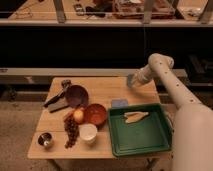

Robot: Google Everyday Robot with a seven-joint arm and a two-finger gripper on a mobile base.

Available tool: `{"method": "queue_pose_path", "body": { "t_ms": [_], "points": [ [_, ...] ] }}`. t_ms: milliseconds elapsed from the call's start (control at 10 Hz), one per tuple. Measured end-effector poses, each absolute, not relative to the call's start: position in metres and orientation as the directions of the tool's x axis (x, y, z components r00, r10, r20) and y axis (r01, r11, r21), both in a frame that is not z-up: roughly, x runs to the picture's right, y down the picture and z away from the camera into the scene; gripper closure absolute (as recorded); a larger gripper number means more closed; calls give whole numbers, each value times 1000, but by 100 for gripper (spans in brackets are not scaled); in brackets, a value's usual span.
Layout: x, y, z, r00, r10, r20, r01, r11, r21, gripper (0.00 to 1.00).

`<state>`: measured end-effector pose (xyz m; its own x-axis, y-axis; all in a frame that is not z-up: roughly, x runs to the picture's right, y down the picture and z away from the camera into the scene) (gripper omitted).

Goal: Stack cups into tray

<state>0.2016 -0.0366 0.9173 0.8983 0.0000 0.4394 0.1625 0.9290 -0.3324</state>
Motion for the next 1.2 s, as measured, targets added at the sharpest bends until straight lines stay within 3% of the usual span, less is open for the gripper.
{"method": "queue_pose_path", "body": {
  "t_ms": [600, 1200],
  "points": [
    [131, 14, 813, 703, -79, 707, 436, 833, -340, 100],
    [120, 25, 802, 676, -106, 729, 481, 814, -327, 100]
  ]
}}
